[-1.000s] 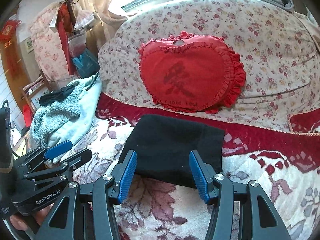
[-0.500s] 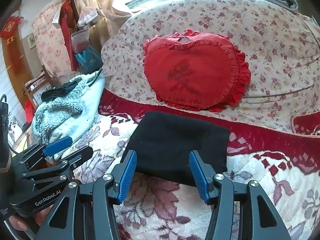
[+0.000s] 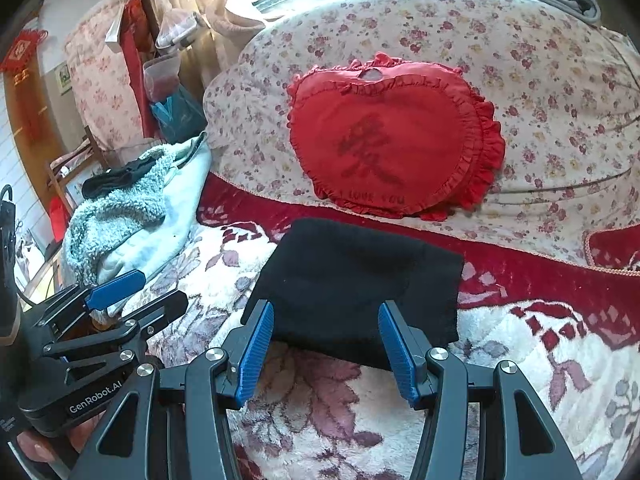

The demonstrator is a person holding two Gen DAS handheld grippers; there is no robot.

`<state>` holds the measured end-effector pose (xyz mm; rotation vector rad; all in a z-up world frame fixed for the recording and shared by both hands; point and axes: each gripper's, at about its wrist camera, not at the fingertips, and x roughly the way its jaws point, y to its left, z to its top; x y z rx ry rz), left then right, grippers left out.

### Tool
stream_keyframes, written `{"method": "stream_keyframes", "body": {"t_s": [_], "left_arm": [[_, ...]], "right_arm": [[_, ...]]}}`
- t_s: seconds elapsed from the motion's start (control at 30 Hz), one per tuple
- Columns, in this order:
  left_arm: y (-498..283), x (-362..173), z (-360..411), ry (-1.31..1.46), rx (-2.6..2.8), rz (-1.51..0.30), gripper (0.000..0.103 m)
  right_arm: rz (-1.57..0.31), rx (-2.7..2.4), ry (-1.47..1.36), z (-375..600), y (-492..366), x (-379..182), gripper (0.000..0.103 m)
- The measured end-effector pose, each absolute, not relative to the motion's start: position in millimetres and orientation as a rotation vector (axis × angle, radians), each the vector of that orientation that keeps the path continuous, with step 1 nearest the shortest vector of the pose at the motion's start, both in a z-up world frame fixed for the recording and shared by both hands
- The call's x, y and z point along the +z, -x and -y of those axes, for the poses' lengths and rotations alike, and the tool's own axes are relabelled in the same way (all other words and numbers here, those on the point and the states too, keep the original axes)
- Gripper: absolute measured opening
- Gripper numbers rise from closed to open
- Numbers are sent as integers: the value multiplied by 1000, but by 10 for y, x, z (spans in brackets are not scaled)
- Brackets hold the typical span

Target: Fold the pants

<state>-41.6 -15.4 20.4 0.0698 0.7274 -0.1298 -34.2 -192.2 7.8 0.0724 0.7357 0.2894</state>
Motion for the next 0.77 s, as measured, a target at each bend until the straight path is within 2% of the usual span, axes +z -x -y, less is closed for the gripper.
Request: {"method": "stream_keyframes", "body": {"t_s": [0.77], "left_arm": [[240,36,97,-57,-124,-750,60]], "right_arm": [[-769,265,-99,2107,229,-153,53]]}}
